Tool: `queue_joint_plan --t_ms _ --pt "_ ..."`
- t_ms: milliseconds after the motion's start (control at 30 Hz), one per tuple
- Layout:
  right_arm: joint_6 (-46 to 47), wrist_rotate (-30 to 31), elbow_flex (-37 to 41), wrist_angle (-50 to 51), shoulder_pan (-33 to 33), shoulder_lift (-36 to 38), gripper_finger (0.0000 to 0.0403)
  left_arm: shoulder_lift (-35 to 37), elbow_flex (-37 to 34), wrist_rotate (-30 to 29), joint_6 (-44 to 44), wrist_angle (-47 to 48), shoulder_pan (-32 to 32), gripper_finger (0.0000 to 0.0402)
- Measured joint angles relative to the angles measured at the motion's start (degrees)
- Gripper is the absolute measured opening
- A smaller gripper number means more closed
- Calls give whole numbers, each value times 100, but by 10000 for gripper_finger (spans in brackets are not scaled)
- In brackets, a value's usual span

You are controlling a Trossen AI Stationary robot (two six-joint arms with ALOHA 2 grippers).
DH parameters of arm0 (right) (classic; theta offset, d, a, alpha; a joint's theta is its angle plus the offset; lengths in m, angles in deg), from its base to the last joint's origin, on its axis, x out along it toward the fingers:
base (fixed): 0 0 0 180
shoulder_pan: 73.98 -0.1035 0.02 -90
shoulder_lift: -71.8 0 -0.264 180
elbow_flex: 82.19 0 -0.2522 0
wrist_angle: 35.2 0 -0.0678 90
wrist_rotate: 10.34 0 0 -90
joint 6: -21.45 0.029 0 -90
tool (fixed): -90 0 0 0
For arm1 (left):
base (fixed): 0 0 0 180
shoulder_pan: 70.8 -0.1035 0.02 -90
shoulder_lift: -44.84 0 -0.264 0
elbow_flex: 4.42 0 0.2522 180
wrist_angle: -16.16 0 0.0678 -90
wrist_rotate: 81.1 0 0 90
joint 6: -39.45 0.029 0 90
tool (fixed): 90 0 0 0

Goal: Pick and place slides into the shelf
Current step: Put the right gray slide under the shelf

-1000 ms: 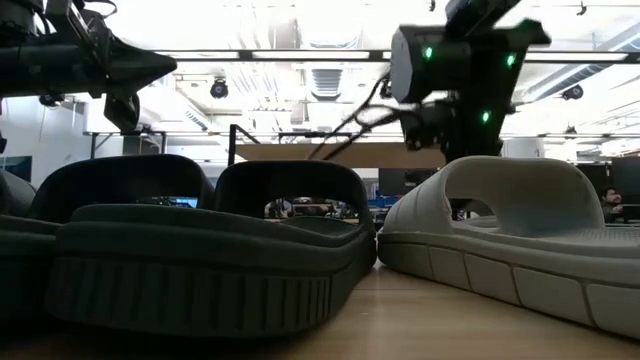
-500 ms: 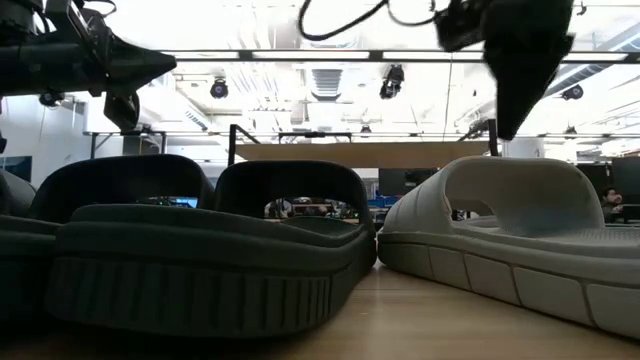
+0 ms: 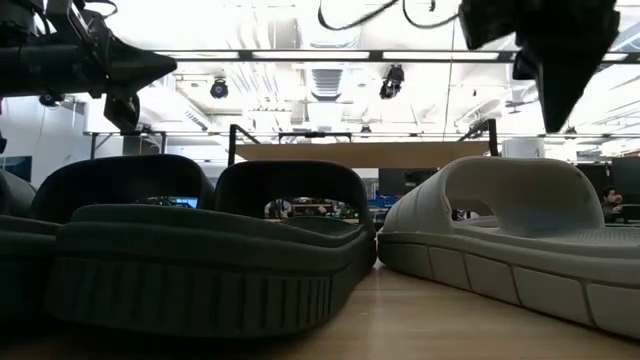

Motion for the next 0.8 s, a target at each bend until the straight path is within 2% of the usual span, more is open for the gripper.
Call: queue_joint_plan --t_ms 100,167,233,300,367,500,567,700,800 --pt "609 327 131 -74 -7 -58 11 -15 0 -2 0 -2 1 0" --pt "576 428 243 -277 -4 -89 11 -17 -1 0 0 6 2 0" --pt "572 409 440 -787 -4 -71 10 -17 -2 0 0 -2 2 0" --pt "1112 382 713 -1461 -4 -29 10 -17 -2 0 1 2 2 0" --pt "2280 430 1015 -1911 -7 21 9 -15 -4 0 0 0 4 0" --pt "5900 785 1450 -1913 -123 35 9 -16 -4 3 -1 1 4 0" --pt "6819 854 1521 -1964 -221 41 9 -18 -4 2 0 0 4 0" --pt "7066 394 1624 -2228 -231 42 9 -26 -7 2 2 2 4 0" --pt "7098 340 1627 -2517 -221 42 9 -25 -7 4 2 2 4 0"
